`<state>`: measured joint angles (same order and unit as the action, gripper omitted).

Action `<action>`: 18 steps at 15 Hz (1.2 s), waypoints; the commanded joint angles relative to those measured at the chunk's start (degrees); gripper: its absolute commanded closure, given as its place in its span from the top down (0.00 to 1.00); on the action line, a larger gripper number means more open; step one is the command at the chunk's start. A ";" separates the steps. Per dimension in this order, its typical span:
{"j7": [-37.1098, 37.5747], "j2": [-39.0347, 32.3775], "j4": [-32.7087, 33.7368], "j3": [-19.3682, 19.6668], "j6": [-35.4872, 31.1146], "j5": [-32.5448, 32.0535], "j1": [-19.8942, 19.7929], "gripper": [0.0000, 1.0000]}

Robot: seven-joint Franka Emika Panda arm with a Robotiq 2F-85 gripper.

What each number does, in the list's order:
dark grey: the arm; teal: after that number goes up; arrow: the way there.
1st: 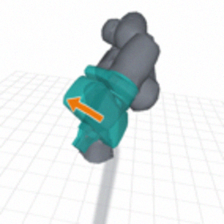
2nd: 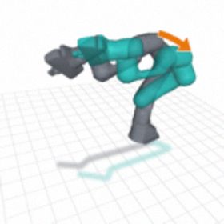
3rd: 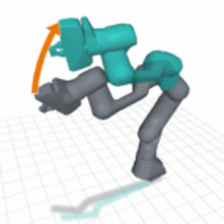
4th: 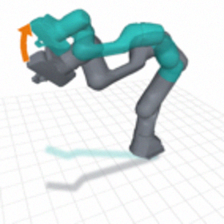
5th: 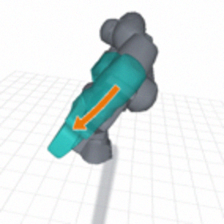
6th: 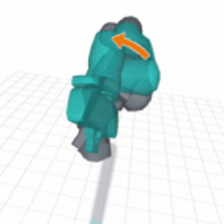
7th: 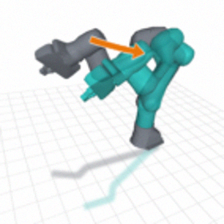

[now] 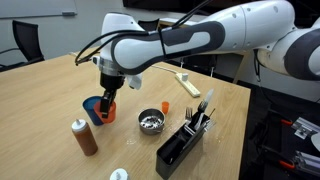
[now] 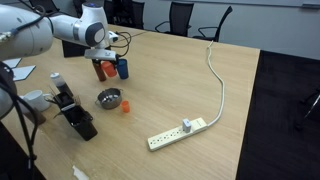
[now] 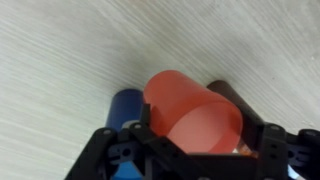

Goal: Move the cup to the right

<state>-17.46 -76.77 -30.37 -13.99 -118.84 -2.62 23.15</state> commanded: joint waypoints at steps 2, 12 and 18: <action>9.84 3.93 -0.69 5.10 1.43 -2.53 -1.60 0.57; 35.77 9.32 -1.36 11.15 1.38 -2.30 -5.91 0.57; 54.25 11.06 -1.91 14.80 4.87 -2.54 -5.52 0.57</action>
<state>29.55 -68.55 -29.45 -0.95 -117.27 -4.66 17.00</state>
